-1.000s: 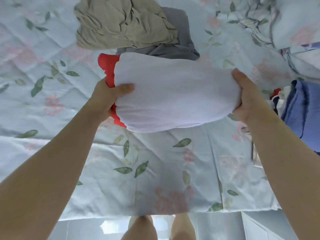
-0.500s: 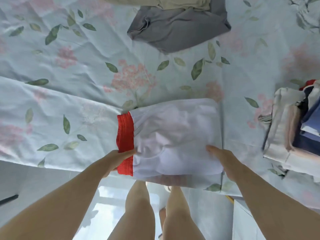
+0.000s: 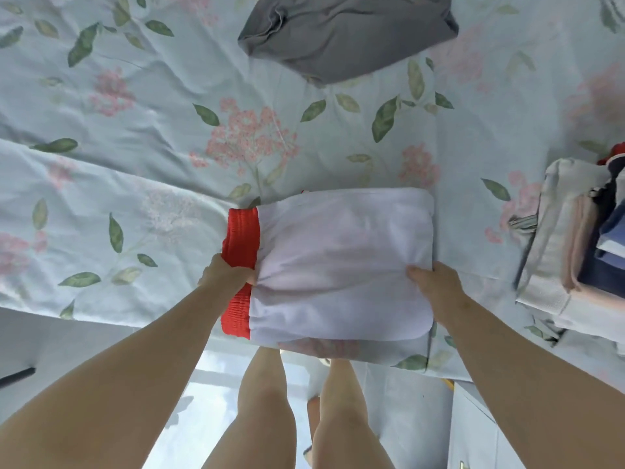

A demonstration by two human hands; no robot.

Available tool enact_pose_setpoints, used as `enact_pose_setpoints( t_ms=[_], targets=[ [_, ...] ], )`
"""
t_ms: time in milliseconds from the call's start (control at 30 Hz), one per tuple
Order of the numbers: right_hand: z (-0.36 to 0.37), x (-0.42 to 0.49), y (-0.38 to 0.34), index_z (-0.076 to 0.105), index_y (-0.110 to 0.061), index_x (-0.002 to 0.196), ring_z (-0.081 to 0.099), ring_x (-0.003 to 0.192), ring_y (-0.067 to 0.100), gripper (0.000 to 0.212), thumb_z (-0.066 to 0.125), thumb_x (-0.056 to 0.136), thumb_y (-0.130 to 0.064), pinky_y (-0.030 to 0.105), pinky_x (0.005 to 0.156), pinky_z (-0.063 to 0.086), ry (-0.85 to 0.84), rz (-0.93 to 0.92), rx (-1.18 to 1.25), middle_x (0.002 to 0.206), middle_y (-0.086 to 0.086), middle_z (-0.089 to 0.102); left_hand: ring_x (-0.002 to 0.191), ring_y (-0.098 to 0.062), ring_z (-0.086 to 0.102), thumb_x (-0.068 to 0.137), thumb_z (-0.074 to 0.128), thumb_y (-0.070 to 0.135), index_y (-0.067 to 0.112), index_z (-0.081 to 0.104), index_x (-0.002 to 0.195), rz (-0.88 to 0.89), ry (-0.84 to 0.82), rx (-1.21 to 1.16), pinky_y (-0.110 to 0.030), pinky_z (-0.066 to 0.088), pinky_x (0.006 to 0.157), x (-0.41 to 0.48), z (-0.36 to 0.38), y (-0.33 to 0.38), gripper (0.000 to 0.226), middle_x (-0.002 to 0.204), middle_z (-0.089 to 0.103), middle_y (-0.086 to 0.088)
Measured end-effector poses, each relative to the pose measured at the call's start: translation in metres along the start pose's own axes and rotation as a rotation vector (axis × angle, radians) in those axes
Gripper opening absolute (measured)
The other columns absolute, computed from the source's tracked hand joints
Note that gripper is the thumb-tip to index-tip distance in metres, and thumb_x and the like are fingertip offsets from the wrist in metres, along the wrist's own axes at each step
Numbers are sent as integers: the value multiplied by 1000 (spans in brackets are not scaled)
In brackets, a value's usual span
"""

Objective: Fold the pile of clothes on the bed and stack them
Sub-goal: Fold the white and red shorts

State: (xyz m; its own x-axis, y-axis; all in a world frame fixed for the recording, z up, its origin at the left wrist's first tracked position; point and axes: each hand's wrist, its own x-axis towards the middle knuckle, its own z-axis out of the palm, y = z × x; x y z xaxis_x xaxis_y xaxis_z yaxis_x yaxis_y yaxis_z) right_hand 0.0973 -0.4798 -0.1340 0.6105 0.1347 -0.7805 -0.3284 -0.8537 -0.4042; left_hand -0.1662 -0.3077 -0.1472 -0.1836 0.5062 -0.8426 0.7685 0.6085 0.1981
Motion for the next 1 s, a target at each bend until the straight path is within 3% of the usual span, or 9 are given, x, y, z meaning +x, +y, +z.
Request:
enact_pose_setpoints(
  t_ms=[100,200,333,467,600,700,800,900,1000],
  targets=[
    [6,7,10,45,0,129,57,104,39,67,76,75,-25,49,90,51,13,60,-14,120,16,55,126,-34,39,60,83,46,23,21,144,22,82,47,-52,37,104,3,9,0,107,138,32,-10],
    [14,12,11,35,-6,138,50,115,37,89,81,68,-36,46,94,47,41,56,-14,130,13,47,117,-31,49,64,84,43,17,23,143,-2,57,-153,-45,42,97,5,14,3,103,133,43,-9],
    [17,11,7,44,-9,131,53,101,25,66,78,76,-21,35,85,43,-68,8,118,119,6,56,73,-21,59,72,81,25,10,60,105,39,-76,-206,-28,44,61,-4,13,11,42,86,63,-6],
    [1,2,1,54,-16,114,59,77,16,35,70,83,-16,26,61,45,-166,-6,225,93,1,62,69,-23,58,74,78,19,15,61,88,109,-81,-147,-28,44,60,-12,10,30,23,80,63,-7],
    [-25,-4,3,58,-16,101,61,82,22,16,65,87,-19,32,70,48,-97,-2,379,92,4,64,66,-22,58,72,77,15,17,60,86,315,-89,-13,-26,43,59,-33,16,81,22,74,61,-4],
    [-46,-9,10,56,-16,105,60,89,25,22,66,86,-19,38,87,47,33,52,598,97,3,63,63,-22,57,68,80,20,14,61,85,475,-127,138,-27,43,60,-53,23,138,26,72,62,-5],
    [-68,-16,16,56,-16,109,58,80,19,23,64,87,-18,35,84,44,121,128,811,95,2,62,66,-24,58,56,82,26,15,62,82,642,-159,290,-28,43,63,-79,43,201,35,71,62,-3],
    [-79,-18,32,59,-13,116,61,93,23,30,64,88,-22,36,86,49,154,203,1004,109,5,64,71,-21,56,69,78,23,18,59,86,882,-120,507,-21,40,55,-110,83,259,26,69,56,4],
    [-77,-19,53,61,-18,120,62,97,24,35,65,86,-28,35,79,53,170,337,1151,109,3,65,100,-27,58,68,75,38,21,56,114,1137,-76,720,-29,44,78,-139,135,302,52,97,64,1]
  ],
)
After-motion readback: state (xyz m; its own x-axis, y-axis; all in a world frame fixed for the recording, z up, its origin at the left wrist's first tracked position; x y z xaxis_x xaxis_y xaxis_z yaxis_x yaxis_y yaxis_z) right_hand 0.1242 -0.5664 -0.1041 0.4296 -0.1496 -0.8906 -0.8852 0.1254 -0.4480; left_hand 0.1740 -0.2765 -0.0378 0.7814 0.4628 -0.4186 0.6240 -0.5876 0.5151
